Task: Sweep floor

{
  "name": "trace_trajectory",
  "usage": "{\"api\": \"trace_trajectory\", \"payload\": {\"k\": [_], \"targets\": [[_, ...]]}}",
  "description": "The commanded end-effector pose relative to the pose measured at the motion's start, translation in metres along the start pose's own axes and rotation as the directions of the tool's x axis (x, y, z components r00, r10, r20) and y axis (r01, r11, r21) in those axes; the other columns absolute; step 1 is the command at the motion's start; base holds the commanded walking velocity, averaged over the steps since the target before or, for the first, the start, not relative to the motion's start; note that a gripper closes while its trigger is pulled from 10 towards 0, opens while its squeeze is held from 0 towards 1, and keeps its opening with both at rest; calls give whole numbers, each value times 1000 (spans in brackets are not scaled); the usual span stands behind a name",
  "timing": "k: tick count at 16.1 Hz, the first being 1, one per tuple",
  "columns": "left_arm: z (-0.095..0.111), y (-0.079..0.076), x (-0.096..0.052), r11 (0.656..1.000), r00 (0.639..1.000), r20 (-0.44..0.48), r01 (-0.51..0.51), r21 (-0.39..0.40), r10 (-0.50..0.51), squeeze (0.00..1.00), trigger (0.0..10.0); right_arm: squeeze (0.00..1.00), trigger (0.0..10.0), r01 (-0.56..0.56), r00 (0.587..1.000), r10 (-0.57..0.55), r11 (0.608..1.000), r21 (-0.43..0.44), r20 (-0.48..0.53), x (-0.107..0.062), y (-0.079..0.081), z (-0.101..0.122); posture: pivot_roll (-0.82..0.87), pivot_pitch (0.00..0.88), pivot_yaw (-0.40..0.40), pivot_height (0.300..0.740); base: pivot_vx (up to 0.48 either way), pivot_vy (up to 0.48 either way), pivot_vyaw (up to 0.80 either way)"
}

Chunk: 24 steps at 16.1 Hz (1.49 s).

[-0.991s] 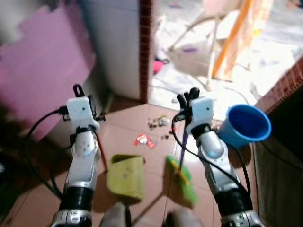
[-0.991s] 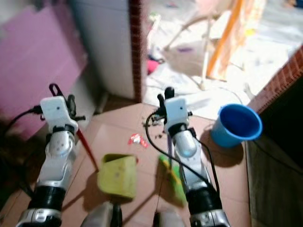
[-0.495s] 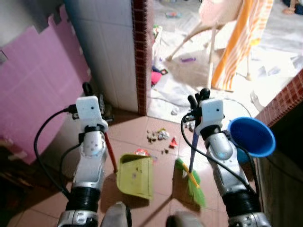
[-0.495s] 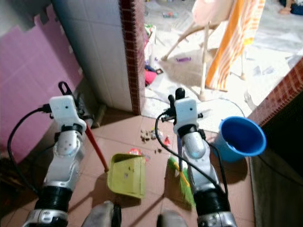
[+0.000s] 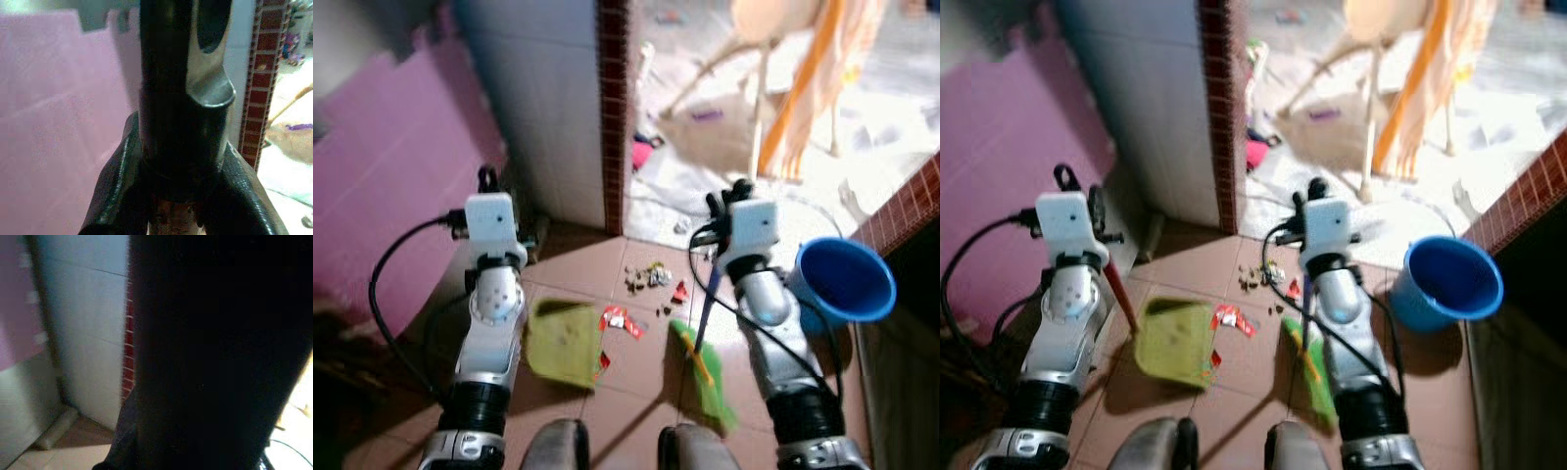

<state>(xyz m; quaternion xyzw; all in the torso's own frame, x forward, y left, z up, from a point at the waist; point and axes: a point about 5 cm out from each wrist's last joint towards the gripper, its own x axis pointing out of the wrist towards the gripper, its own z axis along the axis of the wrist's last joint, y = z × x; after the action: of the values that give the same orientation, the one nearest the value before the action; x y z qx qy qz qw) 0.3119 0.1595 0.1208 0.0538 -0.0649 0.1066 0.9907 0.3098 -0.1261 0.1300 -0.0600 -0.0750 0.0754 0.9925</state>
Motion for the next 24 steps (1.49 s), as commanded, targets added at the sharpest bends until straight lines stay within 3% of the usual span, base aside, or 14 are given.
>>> {"api": "trace_trajectory", "payload": {"k": [1,5,24], "targets": [[-4,0,-2,999,1000,6,9,39,-9,0,10000,0,10000,-3,1000,3,1000,16,-13,1,1,-2,-59,140,21,740,0,0,0],[-17,-6,-5,998,999,-28,29,50,-28,0,10000,0,10000,7,999,-7,1000,-5,-37,0,-1,-3,-70,140,21,740,0,0,0],[-17,-6,-5,998,999,-28,29,50,-28,0,10000,0,10000,7,999,-7,1000,-5,-37,0,-1,-3,-70,140,21,740,0,0,0]]}}
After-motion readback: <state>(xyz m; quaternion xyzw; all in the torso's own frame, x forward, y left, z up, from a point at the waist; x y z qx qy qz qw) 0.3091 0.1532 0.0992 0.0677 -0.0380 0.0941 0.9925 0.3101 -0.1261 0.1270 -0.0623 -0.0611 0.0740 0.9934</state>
